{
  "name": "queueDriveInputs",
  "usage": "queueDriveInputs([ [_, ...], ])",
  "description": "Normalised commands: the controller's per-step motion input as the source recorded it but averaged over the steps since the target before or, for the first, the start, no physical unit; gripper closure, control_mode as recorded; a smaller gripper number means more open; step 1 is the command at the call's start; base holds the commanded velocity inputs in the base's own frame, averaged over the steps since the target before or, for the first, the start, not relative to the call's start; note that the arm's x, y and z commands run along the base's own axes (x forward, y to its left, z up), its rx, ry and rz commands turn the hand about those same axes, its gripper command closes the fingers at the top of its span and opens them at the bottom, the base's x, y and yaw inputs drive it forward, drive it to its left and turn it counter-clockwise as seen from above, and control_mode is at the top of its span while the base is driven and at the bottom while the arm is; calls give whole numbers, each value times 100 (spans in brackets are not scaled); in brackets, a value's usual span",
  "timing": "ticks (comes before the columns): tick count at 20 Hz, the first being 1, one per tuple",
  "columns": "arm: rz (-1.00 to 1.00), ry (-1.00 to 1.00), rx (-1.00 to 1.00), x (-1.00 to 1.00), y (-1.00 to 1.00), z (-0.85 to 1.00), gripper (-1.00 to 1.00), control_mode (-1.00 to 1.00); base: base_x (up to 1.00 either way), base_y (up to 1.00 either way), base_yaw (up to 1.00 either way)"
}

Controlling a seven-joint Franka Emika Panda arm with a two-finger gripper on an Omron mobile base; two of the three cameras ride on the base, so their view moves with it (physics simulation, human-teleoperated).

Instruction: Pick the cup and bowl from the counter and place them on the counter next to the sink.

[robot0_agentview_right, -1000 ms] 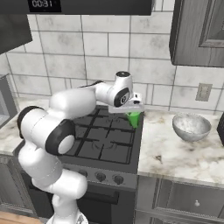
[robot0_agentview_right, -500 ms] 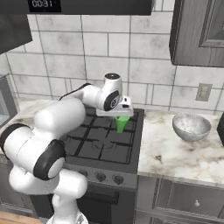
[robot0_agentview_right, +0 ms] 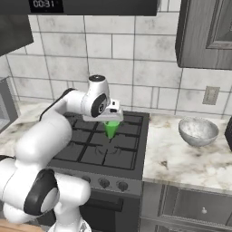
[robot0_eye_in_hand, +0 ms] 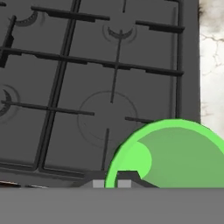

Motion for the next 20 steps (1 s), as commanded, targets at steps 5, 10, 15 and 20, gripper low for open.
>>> queueDriveInputs([
  [5, 0, 0, 0, -42, 39, 20, 100, -100, 0, 0, 0],
  [10, 0, 0, 0, -46, 33, 1, 100, -100, 0, 0, 0],
  [15, 0, 0, 0, -47, 39, 0, 100, -100, 0, 0, 0],
  [20, 0, 0, 0, -35, 38, 0, 100, -100, 0, 0, 0],
])
